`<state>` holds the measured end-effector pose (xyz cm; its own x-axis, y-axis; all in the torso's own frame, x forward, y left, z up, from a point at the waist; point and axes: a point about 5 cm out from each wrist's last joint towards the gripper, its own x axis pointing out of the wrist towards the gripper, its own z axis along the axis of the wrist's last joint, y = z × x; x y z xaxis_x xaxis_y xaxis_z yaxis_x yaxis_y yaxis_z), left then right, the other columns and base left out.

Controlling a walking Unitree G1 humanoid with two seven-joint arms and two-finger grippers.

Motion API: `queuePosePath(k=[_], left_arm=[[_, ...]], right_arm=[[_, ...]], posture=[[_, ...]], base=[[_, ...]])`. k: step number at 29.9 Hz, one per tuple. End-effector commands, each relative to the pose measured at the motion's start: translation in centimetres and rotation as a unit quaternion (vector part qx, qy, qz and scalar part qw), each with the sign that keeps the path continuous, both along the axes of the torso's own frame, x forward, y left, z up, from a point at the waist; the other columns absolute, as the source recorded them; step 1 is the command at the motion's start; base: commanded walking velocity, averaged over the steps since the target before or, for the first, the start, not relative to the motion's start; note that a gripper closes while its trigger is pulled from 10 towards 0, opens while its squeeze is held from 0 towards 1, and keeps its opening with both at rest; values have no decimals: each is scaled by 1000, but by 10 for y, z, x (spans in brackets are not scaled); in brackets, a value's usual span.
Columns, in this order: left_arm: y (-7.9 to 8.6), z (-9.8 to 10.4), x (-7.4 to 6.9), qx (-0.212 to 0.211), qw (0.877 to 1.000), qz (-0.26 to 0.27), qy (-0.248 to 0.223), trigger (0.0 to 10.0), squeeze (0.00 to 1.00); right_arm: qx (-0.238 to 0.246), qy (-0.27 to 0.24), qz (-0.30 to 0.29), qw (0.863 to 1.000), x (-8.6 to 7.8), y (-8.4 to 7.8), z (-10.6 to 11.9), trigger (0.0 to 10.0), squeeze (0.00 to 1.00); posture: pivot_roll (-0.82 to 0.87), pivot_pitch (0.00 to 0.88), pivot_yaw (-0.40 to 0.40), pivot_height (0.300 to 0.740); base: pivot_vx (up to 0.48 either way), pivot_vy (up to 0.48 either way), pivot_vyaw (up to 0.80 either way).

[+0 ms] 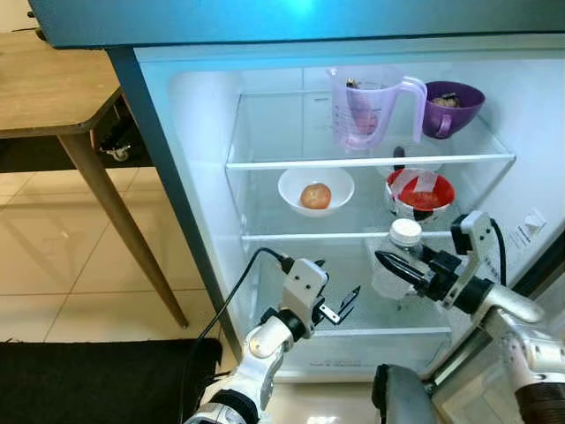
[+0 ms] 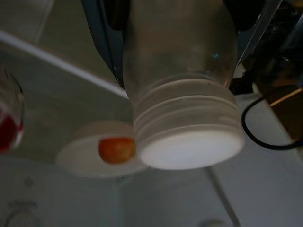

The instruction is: Restocking fridge

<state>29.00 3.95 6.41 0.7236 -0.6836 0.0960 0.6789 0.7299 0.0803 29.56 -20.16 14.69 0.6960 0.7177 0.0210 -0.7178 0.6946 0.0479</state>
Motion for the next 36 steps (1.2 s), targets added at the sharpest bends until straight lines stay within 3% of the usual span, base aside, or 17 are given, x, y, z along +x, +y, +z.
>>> queuePosePath(k=[1, 6, 11, 22, 27, 32, 36], left_arm=[[-4, 4, -1, -22, 1000, 8, -8, 10000, 0], [-6, 17, 4, -42, 999, 15, -30, 10000, 0], [-8, 28, 6, -50, 997, 15, -57, 10000, 0], [-13, 61, 12, -96, 990, 8, -106, 10000, 0], [-14, 63, 12, -97, 989, 7, -107, 10000, 0], [-14, 66, 12, -103, 989, 0, -106, 10000, 0], [-14, 69, 11, -107, 989, -6, -104, 10000, 0]], right_arm=[[9, -16, 18, 1000, -4, 0, 11, 10000, 0], [2, -47, 22, 999, -8, -2, 30, 10000, 0], [8, -89, -27, 996, 1, -6, 57, 10000, 0], [-3, -116, -116, 986, 19, -9, 79, 10000, 0], [-12, -118, -127, 985, 21, -10, 81, 10000, 0], [-30, -129, -171, 976, 29, -15, 91, 10000, 0], [-19, -137, -251, 958, 41, -28, 105, 10000, 0]], posture=[[-70, 0, -2, 405], [-71, 0, -1, 385], [-74, 0, 0, 385], [-69, 0, -3, 385], [-67, 0, -4, 385], [-69, 0, -5, 385], [-71, 0, -2, 385]], base=[[0, 0, 0], [0, 0, 0], [0, 0, 0], [0, 0, 0], [0, 0, 0], [0, 0, 0], [0, 0, 0]])
